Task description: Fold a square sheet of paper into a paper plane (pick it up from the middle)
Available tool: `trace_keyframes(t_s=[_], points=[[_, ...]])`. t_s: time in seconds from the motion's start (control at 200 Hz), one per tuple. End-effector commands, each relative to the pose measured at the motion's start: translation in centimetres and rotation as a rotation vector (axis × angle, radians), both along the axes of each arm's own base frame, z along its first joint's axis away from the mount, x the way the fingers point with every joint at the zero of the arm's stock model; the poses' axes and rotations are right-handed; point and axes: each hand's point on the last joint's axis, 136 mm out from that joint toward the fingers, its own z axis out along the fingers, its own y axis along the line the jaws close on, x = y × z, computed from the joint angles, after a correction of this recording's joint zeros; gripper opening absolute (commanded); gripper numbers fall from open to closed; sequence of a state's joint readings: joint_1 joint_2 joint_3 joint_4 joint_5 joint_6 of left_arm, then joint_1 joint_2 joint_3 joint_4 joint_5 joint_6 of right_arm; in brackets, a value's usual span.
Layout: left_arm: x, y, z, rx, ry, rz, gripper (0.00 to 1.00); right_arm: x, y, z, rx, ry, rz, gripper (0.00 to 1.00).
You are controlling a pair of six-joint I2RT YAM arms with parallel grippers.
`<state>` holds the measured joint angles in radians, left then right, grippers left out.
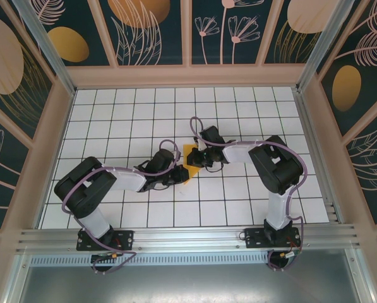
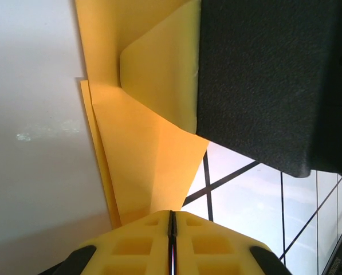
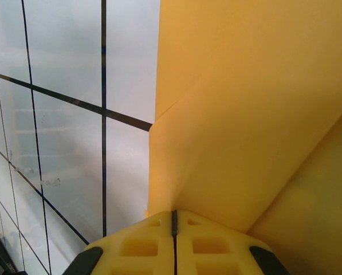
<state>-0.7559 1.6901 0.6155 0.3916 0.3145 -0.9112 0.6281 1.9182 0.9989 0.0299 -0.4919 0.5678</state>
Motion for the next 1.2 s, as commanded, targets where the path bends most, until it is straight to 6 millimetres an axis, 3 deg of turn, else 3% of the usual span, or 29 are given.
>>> trace_keyframes(t_s=[0.0,0.63,1.196], points=[[-1.5,0.4,-1.6,0.036,0.067,-0.013,0.12,-1.3,-2.0,-4.2,-0.116,0.083,-0.027,0.09],[-3.7,2.1,-4.9,0.152,0.134,-0.005,0.10,-1.2,-2.4,-4.7,-0.127,0.093,-0.038,0.09],[-5.7,2.7,-4.2,0.159,0.145,-0.025,0.09,-1.4,-2.5,-5.1,-0.135,0.104,-0.040,0.09]])
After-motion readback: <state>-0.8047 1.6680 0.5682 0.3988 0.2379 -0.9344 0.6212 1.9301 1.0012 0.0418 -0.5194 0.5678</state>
